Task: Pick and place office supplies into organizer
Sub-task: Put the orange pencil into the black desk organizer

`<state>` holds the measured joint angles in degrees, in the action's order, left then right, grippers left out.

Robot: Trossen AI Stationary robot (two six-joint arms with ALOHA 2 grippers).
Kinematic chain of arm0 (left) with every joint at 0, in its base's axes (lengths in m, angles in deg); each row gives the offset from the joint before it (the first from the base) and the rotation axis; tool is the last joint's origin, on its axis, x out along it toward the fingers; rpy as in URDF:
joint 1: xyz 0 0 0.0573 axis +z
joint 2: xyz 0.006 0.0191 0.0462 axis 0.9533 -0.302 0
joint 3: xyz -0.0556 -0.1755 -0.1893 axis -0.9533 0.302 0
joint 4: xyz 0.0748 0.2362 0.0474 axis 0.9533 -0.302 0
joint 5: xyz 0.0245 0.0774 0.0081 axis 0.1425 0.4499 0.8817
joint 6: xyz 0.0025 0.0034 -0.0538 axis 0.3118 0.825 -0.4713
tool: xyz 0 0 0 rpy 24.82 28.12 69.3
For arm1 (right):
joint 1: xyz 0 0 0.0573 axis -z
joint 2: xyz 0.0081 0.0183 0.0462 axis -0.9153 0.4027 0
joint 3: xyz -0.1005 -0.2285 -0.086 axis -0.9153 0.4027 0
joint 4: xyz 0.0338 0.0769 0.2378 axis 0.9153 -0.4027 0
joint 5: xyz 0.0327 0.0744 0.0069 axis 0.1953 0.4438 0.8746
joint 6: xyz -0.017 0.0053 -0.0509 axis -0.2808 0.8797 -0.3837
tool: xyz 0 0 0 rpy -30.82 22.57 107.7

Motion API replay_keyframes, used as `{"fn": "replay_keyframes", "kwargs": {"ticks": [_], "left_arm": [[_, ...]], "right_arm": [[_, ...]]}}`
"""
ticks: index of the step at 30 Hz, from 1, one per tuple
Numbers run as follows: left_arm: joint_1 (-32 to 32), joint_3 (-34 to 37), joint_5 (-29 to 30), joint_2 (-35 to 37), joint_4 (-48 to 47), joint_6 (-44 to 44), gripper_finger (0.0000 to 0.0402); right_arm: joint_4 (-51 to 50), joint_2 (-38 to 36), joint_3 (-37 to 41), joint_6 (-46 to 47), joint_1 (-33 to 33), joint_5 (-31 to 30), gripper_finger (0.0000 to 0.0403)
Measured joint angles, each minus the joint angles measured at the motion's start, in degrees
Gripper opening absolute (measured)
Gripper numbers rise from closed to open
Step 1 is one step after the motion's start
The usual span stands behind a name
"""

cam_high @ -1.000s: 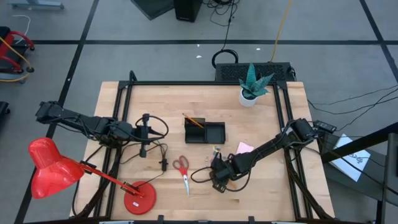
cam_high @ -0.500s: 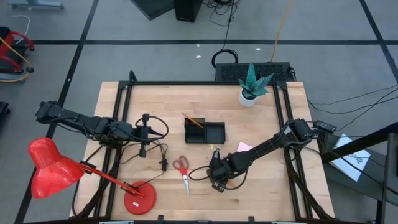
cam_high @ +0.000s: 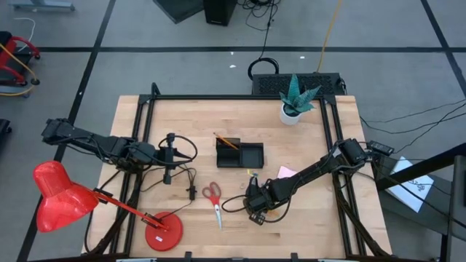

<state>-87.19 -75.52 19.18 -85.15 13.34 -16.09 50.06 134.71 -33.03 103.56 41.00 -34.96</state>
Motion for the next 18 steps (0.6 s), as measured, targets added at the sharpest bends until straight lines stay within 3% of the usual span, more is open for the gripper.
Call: {"fn": "replay_keyframes", "kwargs": {"ticks": [9,18], "left_arm": [[0.01,0.02,0.0,-0.02,-0.1,-0.04,0.0044],[0.01,0.02,0.04,0.0,0.01,-0.07,0.0044]], "right_arm": [[2.89,-4.38,0.07,-5.13,-0.01,-1.96,0.0008],[8.78,-14.42,0.15,-13.56,-0.07,-13.35,0.0001]]}}
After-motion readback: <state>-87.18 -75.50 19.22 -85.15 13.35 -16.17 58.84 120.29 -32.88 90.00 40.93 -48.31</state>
